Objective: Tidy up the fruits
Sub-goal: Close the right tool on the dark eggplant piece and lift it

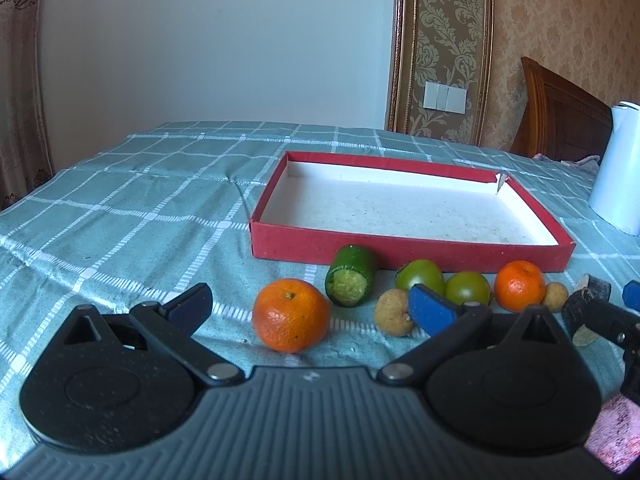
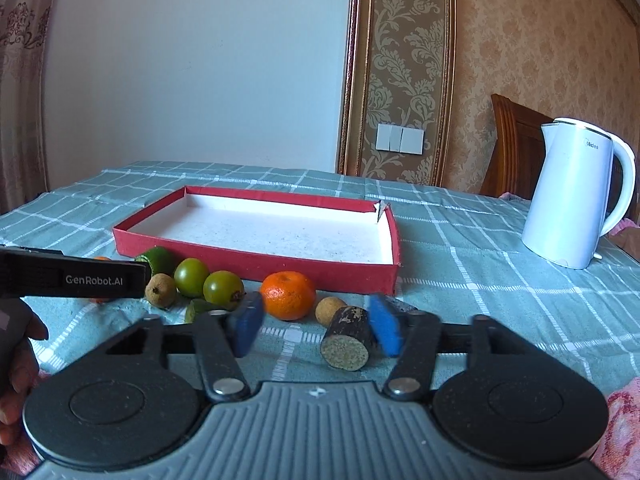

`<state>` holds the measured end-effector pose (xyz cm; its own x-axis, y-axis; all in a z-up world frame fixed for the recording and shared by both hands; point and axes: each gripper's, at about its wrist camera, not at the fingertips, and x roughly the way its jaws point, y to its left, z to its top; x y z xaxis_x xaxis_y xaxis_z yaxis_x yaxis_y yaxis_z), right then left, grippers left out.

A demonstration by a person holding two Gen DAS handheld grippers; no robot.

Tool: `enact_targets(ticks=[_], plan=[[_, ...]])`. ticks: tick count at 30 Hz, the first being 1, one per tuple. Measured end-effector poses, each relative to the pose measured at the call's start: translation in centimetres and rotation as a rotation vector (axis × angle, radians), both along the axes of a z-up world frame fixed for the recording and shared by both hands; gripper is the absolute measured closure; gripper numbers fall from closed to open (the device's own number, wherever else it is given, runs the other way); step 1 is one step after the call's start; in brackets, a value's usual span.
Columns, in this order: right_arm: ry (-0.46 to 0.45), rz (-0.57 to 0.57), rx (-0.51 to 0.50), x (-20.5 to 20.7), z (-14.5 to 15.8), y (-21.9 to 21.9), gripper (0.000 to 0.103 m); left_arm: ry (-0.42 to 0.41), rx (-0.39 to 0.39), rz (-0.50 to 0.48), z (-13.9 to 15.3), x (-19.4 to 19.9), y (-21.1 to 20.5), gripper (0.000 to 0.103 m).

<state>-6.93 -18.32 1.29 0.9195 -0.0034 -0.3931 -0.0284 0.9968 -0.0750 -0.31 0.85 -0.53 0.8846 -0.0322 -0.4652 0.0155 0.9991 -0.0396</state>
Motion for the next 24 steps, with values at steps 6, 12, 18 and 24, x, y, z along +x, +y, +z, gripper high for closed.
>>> enact_targets(ticks=[6, 12, 18, 24], plan=[[0.055, 0.007, 0.007, 0.1, -1.1, -0.9, 0.054, 0.011, -0.021, -0.009, 0.1, 0.2, 0.3, 0.0], [0.065, -0.022, 0.063, 0.8, -1.3, -2.2, 0.054, 0.018, -0.02, -0.015, 0.1, 0.3, 0.2, 0.0], [0.104, -0.056, 0.079, 2.2, -1.4, -2.6, 0.062, 0.026, -0.019, -0.016, 0.1, 0.5, 0.2, 0.0], [0.146, -0.069, 0.102, 3.3, -1.6, -2.6, 0.067, 0.03, -0.019, -0.021, 0.0, 0.6, 0.2, 0.0]])
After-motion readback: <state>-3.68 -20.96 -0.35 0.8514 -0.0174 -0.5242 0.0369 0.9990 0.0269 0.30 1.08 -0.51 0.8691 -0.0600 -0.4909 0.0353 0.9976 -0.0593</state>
